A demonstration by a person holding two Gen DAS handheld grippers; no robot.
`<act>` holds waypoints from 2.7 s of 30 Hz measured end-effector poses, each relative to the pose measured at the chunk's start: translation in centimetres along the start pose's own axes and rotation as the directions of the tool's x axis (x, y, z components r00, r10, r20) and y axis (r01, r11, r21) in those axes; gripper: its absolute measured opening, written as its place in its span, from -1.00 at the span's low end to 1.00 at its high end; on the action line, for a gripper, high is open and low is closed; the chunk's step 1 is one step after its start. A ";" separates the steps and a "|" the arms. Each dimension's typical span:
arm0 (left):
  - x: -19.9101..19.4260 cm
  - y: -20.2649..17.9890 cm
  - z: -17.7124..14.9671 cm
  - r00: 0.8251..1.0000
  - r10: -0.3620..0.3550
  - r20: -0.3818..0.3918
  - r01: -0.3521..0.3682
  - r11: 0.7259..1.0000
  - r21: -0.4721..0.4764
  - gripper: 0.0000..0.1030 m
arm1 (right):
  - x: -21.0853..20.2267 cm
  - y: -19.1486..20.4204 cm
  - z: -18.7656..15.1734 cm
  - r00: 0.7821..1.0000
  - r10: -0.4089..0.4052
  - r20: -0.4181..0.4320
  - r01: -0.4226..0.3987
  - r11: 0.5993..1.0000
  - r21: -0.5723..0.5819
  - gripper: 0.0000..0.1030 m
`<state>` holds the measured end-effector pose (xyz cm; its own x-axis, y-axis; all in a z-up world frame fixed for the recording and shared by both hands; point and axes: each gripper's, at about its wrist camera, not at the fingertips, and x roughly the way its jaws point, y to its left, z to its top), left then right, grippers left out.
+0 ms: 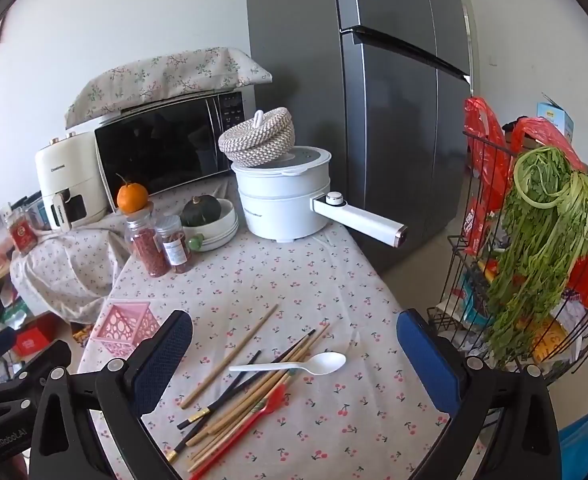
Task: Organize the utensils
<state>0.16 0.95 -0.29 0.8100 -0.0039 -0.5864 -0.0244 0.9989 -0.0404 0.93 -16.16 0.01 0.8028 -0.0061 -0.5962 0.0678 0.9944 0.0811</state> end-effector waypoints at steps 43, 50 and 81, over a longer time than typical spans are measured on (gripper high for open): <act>-0.1 0.3 0.0 1.000 0.003 0.024 -0.002 0.999 -0.033 0.99 | -0.4 -2.9 1.5 1.000 -0.006 0.027 0.007 0.999 -0.034 1.00; -0.1 0.3 0.0 1.000 0.003 0.024 -0.002 0.999 -0.034 0.99 | -0.4 -2.9 1.5 1.000 -0.007 0.027 0.008 0.999 -0.034 1.00; -0.1 0.3 0.0 1.000 0.005 0.023 -0.004 0.999 -0.031 0.99 | -0.2 -2.8 1.4 1.000 -0.004 0.020 0.005 0.999 -0.037 1.00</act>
<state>0.07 1.23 -0.26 0.8231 0.0019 -0.5679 -0.0461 0.9969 -0.0635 1.41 -19.12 1.05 0.8139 -0.0125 -0.5808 0.0500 0.9976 0.0487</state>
